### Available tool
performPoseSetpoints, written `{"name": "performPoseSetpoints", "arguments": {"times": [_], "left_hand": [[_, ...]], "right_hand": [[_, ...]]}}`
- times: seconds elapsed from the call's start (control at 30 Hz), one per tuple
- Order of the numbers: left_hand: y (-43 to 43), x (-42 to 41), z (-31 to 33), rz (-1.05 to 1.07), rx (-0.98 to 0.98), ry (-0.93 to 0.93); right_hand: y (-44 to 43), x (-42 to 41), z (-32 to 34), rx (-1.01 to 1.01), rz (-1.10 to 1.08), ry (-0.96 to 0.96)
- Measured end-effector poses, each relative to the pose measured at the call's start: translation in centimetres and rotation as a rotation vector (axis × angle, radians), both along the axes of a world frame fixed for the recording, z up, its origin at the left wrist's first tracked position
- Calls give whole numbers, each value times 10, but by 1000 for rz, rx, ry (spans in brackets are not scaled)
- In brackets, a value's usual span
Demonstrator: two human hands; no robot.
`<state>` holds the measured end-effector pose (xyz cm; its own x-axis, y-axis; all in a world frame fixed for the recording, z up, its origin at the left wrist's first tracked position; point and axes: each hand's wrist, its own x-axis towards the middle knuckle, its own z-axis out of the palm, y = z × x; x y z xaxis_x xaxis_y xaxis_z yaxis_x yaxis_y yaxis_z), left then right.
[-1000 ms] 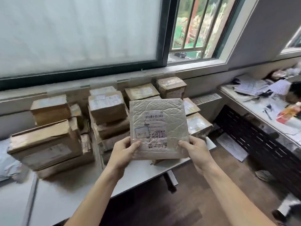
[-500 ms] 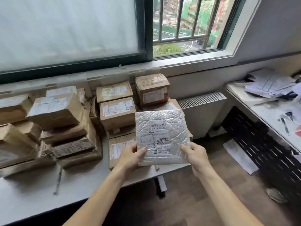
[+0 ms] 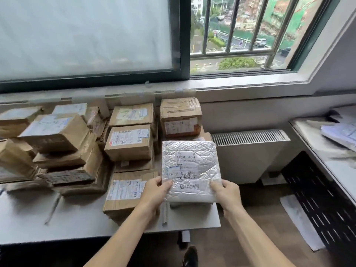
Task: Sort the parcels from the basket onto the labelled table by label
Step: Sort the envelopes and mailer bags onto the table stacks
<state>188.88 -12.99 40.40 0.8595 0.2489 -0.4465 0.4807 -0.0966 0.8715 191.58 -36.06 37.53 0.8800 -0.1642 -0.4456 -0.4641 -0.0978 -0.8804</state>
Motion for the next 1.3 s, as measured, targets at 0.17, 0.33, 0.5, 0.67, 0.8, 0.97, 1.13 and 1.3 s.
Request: {"name": "performPoseSetpoints", "arguments": {"times": [0.17,0.33,0.5,0.67,0.8,0.97,1.13,1.3], "left_hand": [[-1,46,-21,115,-23,-11],[1,79,-38,200,-65,32],[3,99,-57,187,-38,105],[2,106,-54,250,-22,143],[1,104,-53,265,-20,137],[-8,89,-44,255,-4,98],[-18,62,-33,218,51,53],[-30,10,-18,256,13,41]], "right_hand": [[-2,43,3,-123,176,17],[-3,82,-5,-285,343,73],[-2,107,-10,-323,322,136],[-1,114,-13,-269,227,142],[-4,114,-13,-170,215,150],[-10,103,-7,-150,204,147],[-24,77,-4,-176,209,137],[-29,32,6,-141,224,78]]}}
